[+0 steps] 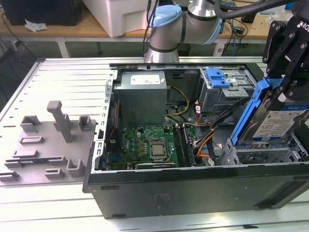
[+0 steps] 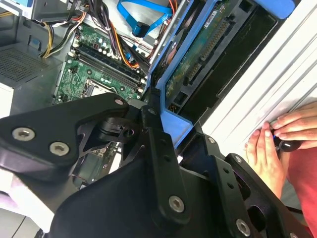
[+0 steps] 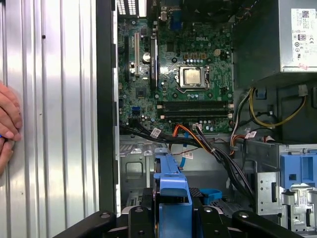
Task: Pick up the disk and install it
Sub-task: 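Insert the disk into the insertion slot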
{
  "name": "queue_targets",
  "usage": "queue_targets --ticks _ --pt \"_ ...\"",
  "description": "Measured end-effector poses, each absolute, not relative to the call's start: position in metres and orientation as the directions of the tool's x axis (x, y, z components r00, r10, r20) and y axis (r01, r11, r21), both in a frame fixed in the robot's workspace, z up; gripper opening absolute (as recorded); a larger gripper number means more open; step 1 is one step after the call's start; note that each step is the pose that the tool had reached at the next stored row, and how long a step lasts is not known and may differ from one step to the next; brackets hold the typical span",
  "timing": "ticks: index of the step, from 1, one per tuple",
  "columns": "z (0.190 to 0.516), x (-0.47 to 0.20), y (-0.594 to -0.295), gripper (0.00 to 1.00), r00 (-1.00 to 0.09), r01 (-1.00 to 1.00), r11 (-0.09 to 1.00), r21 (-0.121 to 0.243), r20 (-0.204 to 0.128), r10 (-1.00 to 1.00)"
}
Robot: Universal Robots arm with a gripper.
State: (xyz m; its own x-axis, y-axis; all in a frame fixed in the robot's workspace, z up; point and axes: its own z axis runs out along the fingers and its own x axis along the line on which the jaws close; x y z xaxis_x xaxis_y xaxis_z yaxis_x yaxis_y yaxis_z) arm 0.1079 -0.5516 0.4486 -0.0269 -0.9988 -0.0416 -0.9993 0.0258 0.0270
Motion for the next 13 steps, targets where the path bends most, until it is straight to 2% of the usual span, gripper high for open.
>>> queue_targets --ticks 13 --pt "0.4421 0.1082 -0.5527 0.37 -0.027 -0.999 0.026 0.027 -0.042 -0.999"
